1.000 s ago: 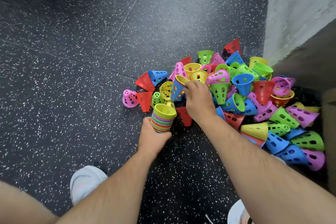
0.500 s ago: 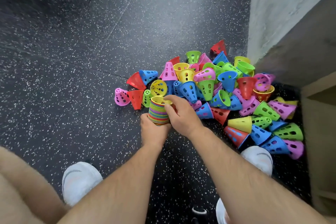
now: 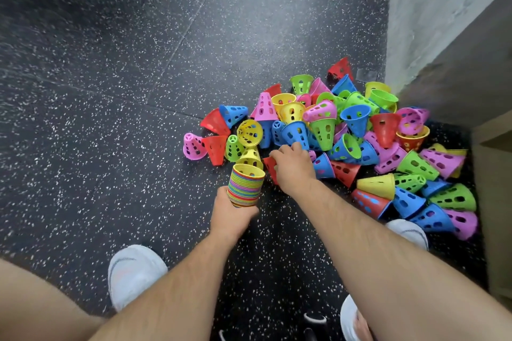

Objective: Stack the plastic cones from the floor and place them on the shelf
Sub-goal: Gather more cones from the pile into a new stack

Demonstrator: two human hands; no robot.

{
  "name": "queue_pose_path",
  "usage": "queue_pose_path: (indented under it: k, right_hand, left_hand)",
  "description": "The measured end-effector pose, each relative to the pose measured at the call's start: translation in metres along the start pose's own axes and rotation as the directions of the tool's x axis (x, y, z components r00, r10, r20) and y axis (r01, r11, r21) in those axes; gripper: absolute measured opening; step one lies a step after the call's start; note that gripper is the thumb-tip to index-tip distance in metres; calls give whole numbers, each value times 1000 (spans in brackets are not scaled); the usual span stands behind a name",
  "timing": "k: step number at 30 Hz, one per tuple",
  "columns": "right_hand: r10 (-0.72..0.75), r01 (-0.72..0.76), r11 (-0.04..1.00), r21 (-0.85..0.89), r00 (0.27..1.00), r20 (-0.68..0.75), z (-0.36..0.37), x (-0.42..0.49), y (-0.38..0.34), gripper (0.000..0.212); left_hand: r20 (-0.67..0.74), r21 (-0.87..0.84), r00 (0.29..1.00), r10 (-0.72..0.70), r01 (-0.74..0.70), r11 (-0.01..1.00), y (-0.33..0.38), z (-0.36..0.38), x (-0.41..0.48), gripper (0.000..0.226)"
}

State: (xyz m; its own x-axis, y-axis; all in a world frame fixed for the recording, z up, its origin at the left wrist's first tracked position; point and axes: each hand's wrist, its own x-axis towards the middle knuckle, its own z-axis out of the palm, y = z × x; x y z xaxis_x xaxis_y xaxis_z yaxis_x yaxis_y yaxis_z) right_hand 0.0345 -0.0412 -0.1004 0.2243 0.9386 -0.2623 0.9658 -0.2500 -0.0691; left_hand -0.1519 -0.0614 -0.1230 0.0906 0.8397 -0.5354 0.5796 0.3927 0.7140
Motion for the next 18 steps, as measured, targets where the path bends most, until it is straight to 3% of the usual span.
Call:
queue_pose_path:
  k: [2, 5, 11, 15, 18]
  right_hand:
    - [45, -45, 999, 12, 998, -33, 6, -2, -2, 25]
    - [69, -43, 971, 234, 992, -103, 9, -10, 3, 20]
    - [149, 78, 758, 647, 946, -289, 0, -18, 8, 18]
    - [176, 105, 699, 708, 934, -312, -16, -20, -8, 19]
    - [97, 125, 707, 696, 958, -270, -20, -23, -24, 19]
  left_hand:
    - [20, 3, 1000, -9, 9, 1000, -4, -3, 3, 62]
    - [20, 11, 1000, -21, 21, 1000, -9, -11, 4, 62]
    - [5, 18, 999, -36, 36, 999, -10, -16, 2, 61]
    - [9, 25, 1000, -29, 29, 999, -9, -15, -2, 63]
    - [11, 9, 1000, -18, 18, 1000, -9, -16, -4, 62]
